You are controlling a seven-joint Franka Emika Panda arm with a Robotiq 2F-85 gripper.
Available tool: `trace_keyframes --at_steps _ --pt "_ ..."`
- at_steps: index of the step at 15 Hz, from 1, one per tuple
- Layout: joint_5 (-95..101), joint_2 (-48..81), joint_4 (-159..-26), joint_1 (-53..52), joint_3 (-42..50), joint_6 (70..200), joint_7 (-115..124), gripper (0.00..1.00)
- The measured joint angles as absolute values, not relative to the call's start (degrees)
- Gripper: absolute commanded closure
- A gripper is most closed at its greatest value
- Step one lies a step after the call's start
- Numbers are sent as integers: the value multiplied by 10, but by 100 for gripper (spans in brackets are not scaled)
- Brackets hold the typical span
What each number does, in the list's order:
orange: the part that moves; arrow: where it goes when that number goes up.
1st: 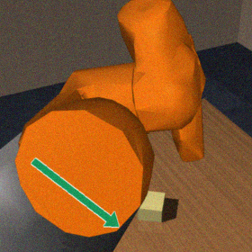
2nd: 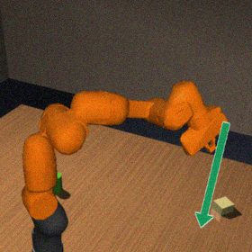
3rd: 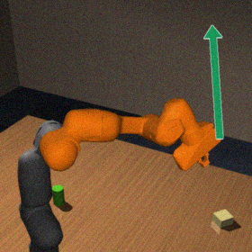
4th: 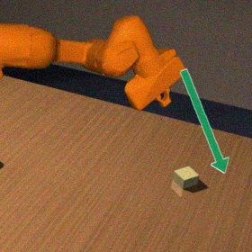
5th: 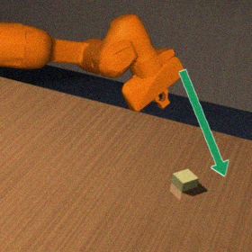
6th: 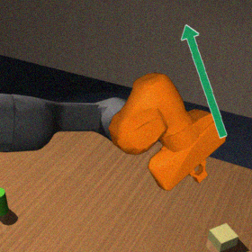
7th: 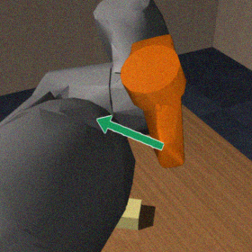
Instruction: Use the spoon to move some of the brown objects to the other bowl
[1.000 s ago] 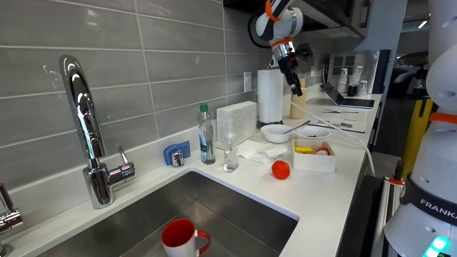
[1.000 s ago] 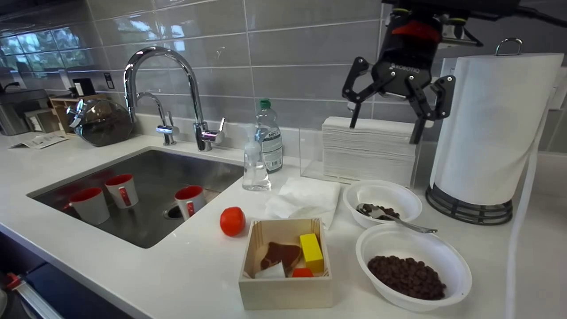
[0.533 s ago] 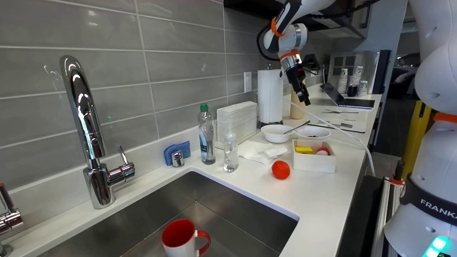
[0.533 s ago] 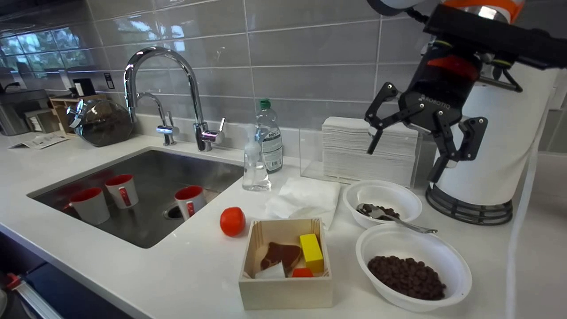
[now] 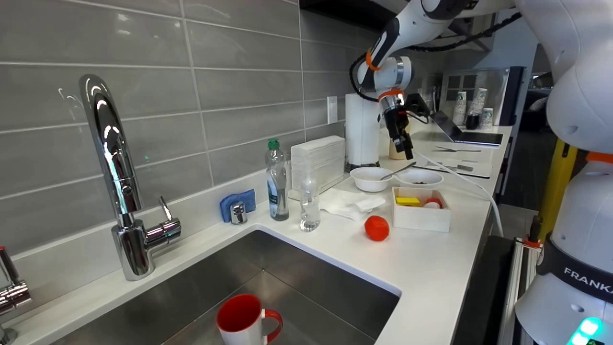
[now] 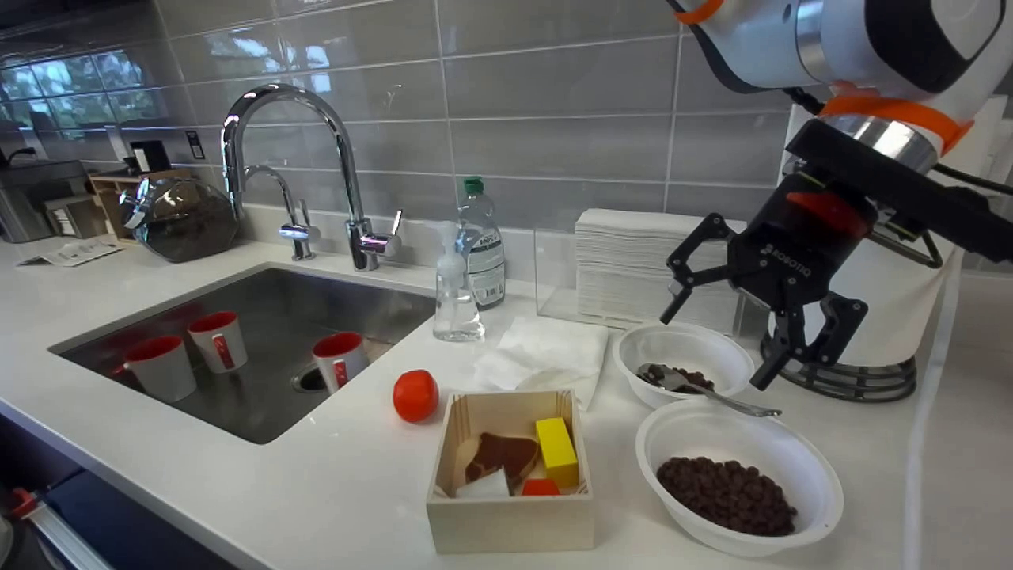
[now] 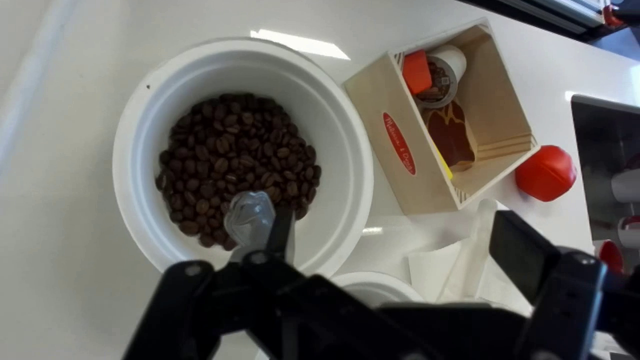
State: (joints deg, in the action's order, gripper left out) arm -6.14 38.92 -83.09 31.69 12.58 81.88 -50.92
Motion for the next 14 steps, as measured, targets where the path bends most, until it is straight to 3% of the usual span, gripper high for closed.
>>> trace_keyframes --at_steps 7,14 --pt "-84 422 -743 363 116 780 -492 0" --pt "-84 437 -736 366 103 793 -450 0"
